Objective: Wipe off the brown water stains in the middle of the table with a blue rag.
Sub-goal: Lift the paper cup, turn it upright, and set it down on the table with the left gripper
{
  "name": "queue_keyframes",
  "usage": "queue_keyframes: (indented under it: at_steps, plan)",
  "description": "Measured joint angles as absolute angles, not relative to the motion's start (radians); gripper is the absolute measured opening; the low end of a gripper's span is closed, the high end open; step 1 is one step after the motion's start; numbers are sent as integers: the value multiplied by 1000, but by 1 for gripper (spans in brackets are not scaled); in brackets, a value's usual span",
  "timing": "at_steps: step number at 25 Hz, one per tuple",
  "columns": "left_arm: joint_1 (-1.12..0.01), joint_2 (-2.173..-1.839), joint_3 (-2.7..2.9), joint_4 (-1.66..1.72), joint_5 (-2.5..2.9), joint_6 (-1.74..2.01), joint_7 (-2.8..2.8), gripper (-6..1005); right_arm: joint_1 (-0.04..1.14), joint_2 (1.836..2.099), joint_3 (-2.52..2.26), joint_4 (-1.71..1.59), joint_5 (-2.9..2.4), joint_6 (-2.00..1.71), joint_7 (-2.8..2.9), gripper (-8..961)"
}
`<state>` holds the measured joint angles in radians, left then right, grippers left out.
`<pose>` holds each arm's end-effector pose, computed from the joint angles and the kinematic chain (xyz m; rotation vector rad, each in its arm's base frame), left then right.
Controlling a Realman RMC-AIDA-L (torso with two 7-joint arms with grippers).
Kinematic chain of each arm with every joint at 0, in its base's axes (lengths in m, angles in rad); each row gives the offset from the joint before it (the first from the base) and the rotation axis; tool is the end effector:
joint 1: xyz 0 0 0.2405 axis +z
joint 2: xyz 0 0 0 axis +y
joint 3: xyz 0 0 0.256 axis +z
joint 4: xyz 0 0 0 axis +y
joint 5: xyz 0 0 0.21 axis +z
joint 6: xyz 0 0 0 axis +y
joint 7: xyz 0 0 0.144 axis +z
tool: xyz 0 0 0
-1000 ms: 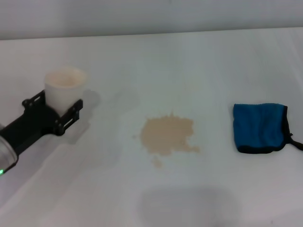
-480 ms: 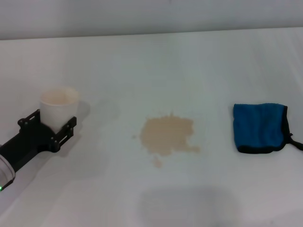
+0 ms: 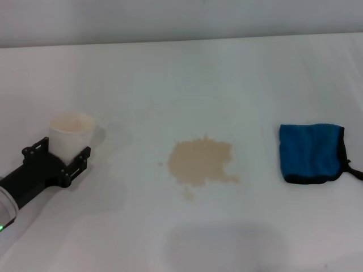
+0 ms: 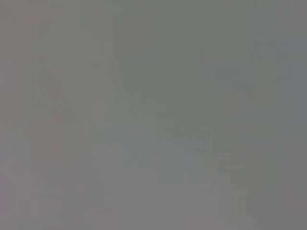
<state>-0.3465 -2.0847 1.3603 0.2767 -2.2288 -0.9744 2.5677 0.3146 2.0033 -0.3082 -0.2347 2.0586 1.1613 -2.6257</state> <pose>-0.3380 0.2985 -0.0662 -2.2465 -0.5268 -0.4664 0.4195 0.2925 0.1040 -1.3682 0.6157 0.5917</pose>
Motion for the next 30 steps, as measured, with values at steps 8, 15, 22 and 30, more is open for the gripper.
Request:
queue_keyframes:
  at_steps: [8,15,22,30]
  plan:
    - [-346,-2085,1432,270,-2235,-927,2568,593,318,2003,-308,-240,2059,1161,-2626,647]
    - [-334,-2088,1444,273,-2241,-920,2568,592,320,2003,-308,-242,2057,1157,-2626,646]
    - [-330,-2088,1442,281,-2243,-920,2575,592,319,2003,-308,-237,2057,1161,-2626,646]
    - [-326,-2089,1446,276,-2307,-908,2633,593,316,2003,-308,-235,2057,1168,-2626,647]
